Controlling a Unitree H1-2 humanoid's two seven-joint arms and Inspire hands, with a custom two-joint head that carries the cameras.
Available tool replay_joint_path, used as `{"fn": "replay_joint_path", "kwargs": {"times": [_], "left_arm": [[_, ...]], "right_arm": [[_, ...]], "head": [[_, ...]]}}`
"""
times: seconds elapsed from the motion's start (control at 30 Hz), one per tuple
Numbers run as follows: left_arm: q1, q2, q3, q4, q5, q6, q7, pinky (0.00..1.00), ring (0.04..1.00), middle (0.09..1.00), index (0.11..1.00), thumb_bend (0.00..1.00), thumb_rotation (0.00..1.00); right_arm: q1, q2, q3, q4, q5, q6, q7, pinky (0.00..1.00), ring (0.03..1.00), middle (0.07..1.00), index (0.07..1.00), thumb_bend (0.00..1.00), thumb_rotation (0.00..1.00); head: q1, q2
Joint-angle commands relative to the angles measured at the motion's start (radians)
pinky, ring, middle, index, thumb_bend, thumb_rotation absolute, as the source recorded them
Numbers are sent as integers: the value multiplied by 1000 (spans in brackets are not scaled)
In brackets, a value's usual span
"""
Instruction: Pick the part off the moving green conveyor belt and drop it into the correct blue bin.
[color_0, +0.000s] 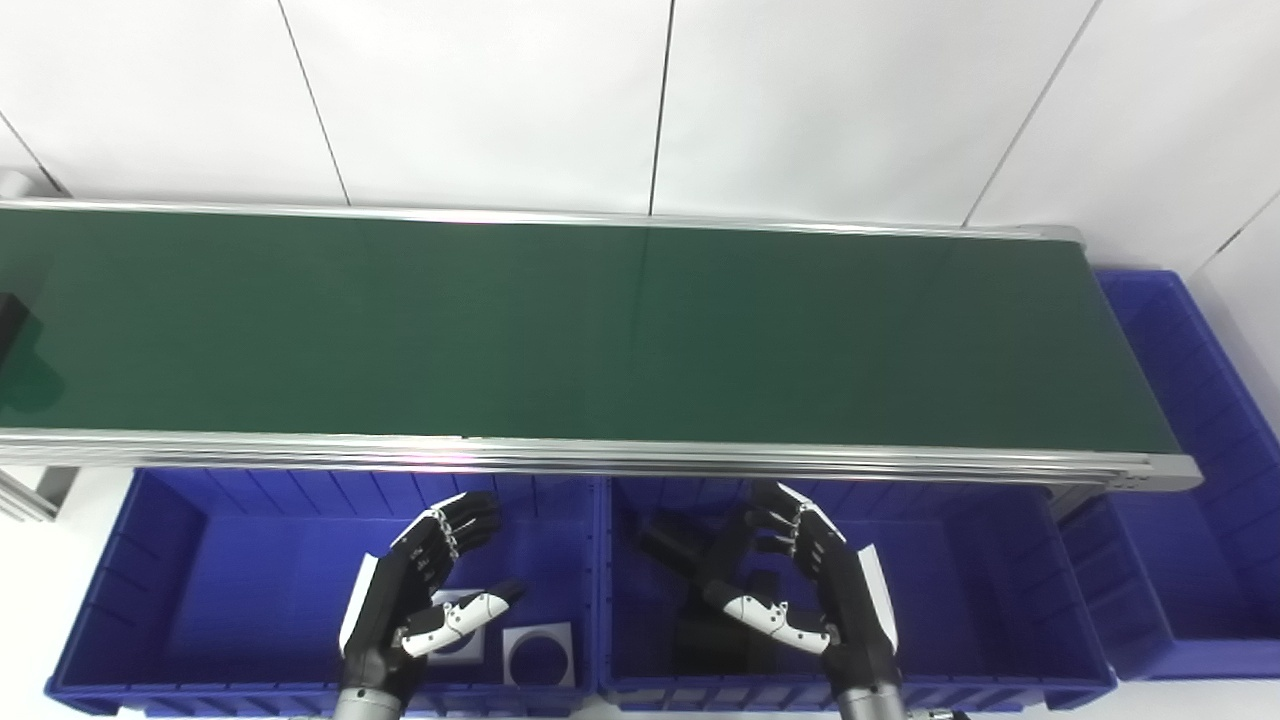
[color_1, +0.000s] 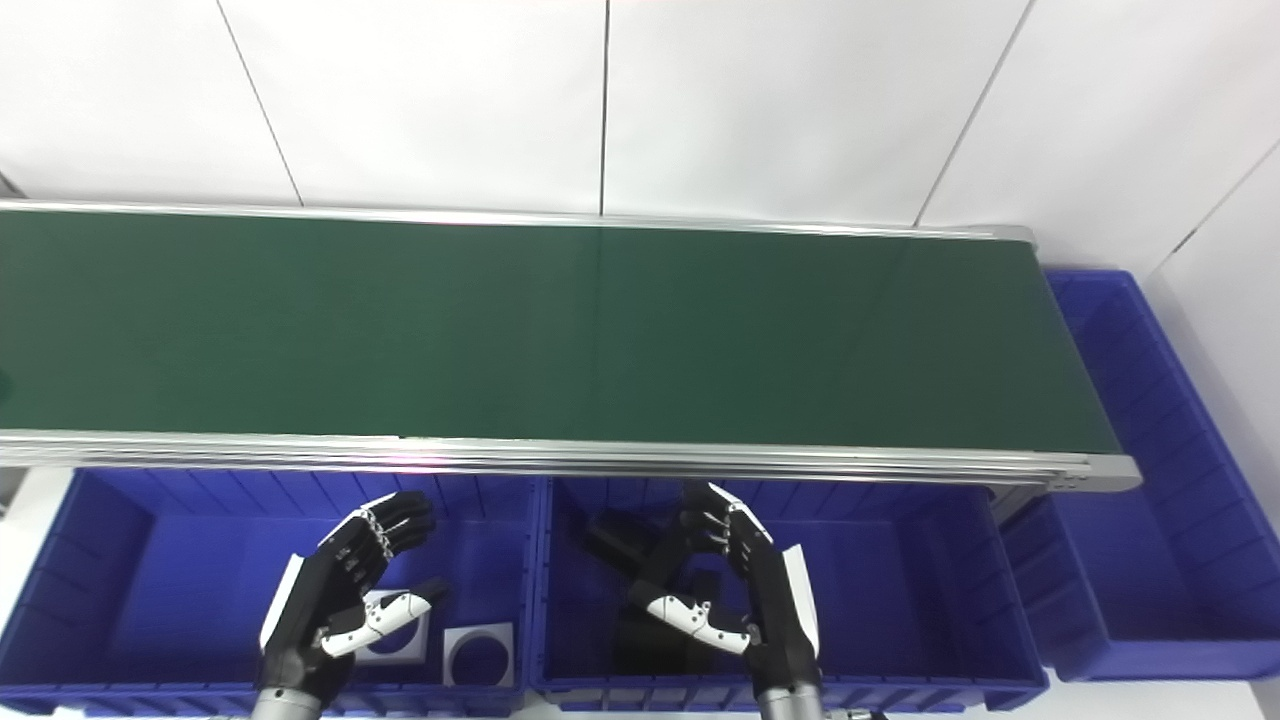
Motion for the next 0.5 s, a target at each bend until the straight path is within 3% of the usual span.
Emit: {"fn": "replay_joint_path", "kwargs": {"times": [0.0, 0.47], "left_arm": [[-1, -7, -4, -38, -4, -41, 4, 783, 736, 754, 730, 606, 0], [-10, -11, -8, -21, -27, -41, -1, 798, 743, 757, 732, 602, 0]], "right_arm": [[-9, 0, -4, -19, 7, -60, 5, 673, 765, 801, 794, 682, 119], [-18, -7, -5, -20, 28, -63, 16, 651, 756, 795, 789, 689, 117]], "head": [[0, 0], [8, -2]]}}
